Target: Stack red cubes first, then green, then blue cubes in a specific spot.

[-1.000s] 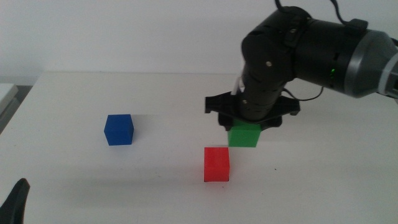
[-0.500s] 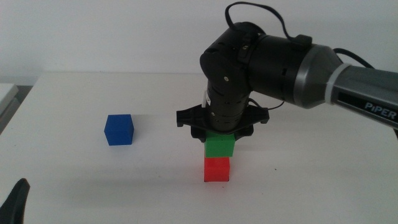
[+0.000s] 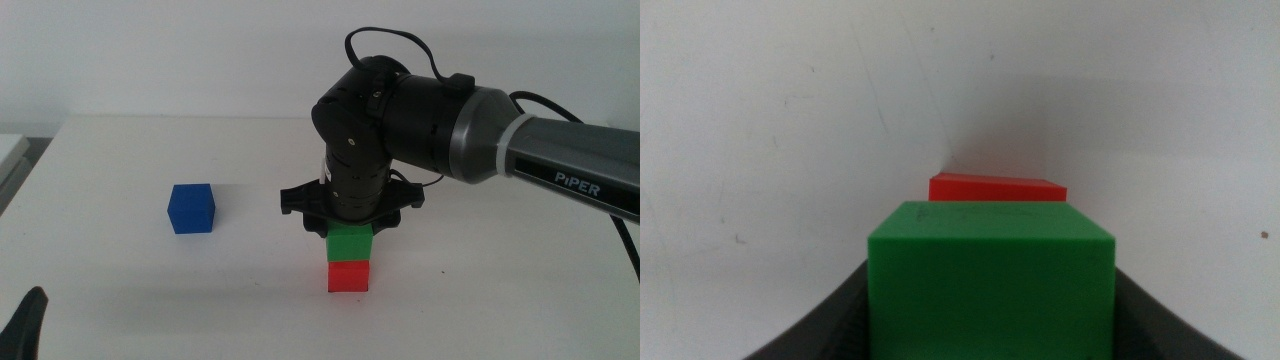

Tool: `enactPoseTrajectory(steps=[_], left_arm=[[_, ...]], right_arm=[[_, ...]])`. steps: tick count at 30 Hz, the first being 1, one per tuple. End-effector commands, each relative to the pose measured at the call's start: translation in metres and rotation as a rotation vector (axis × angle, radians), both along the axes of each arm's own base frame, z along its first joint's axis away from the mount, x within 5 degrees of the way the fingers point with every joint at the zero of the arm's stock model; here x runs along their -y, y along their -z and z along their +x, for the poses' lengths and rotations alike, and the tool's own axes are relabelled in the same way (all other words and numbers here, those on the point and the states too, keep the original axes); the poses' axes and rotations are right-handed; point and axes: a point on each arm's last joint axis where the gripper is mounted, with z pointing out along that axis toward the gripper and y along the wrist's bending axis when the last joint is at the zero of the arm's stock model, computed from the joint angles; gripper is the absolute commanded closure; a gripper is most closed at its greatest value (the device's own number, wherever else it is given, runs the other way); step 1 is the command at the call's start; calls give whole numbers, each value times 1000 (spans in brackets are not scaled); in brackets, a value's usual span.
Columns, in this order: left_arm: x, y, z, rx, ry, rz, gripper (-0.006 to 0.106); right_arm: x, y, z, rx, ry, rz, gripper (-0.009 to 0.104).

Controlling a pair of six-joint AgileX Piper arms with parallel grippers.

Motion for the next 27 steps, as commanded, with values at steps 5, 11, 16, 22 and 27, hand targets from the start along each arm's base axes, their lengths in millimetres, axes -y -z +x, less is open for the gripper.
enactPoseTrajectory(steps=[5, 11, 16, 22, 27], left_arm=[[0, -1, 0, 10, -2, -7, 7], [0, -1, 0, 10, -2, -7, 7], [0, -1, 0, 10, -2, -7, 7], [0, -1, 0, 10, -2, -7, 7], [0, -1, 0, 10, -2, -7, 7]], right_arm=[[-2, 6, 4, 13, 8, -15, 91], [-3, 13, 5, 5, 22, -22, 91], [-3, 13, 6, 12, 38, -21, 91], [-2, 13, 7, 22, 54, -31, 91], [-3, 13, 6, 12, 58, -21, 91]])
